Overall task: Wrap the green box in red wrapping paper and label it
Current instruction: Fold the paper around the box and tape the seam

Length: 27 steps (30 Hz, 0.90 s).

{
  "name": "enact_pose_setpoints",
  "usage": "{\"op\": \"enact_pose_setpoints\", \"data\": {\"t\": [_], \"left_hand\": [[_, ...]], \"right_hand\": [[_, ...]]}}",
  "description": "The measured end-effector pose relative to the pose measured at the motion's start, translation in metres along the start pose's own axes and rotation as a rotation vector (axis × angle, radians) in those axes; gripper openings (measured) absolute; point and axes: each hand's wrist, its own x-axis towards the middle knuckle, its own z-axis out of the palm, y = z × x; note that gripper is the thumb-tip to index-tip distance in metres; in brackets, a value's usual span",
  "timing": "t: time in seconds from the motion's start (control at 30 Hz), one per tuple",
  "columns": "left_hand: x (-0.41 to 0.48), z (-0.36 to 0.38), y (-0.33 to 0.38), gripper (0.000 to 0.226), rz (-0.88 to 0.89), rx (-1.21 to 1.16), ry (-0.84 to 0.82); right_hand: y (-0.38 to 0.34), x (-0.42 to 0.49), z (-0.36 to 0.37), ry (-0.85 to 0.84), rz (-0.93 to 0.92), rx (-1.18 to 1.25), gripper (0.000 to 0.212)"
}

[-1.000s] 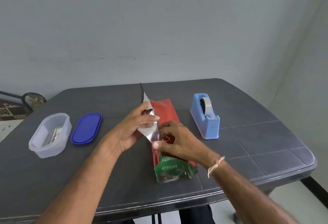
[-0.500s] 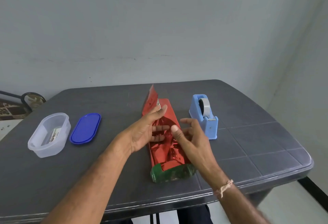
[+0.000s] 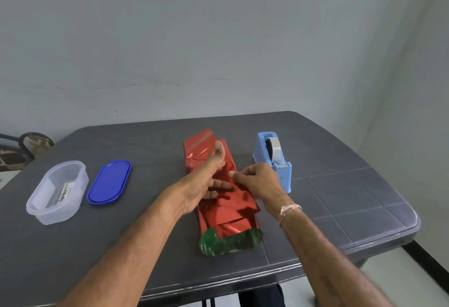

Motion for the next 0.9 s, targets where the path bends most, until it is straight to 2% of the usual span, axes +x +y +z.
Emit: {"op": "enact_pose_setpoints", "data": {"t": [0.1,0.17,0.23,0.3,0.33,0.4,0.47,0.6,0.8,0.9], "left_hand": [[-0.001,-0.001,-0.005,0.07,0.065,-0.099,0.064],[0.001,-0.003,-0.012,0.043,0.168,-0.126,0.199],[0.004,-0.009,-0.023,0.035,0.272,0.093,0.424],[0.011,-0.019,-0.039,0.047,0.278,0.417,0.601],[0.013,-0.023,-0.046,0.057,0.25,0.479,0.604],[0.013,-0.028,-0.052,0.071,0.184,0.37,0.48],[0.013,-0.028,-0.055,0.075,0.16,0.283,0.355],[0.019,-0.027,-0.067,0.087,0.094,0.327,0.225],[0.024,-0.029,-0.069,0.095,0.07,0.35,0.168],[0.025,-0.03,-0.068,0.097,0.059,0.348,0.156]], "right_hand": [[0.008,0.003,0.006,0.03,0.002,-0.01,0.033],[0.012,0.001,0.004,0.047,-0.01,-0.01,0.032],[0.015,-0.002,0.002,0.051,-0.012,0.014,0.034],[0.017,-0.004,0.002,0.051,-0.011,0.036,0.038],[0.018,-0.005,0.002,0.052,-0.013,0.042,0.039],[0.019,-0.007,0.004,0.05,-0.012,0.047,0.038],[0.021,-0.01,0.006,0.044,-0.016,0.064,0.036],[0.025,-0.014,0.009,0.039,-0.029,0.106,0.032],[0.028,-0.012,0.008,0.012,-0.002,0.149,0.03],[0.025,-0.008,0.01,0.015,0.012,0.154,0.041]]}}
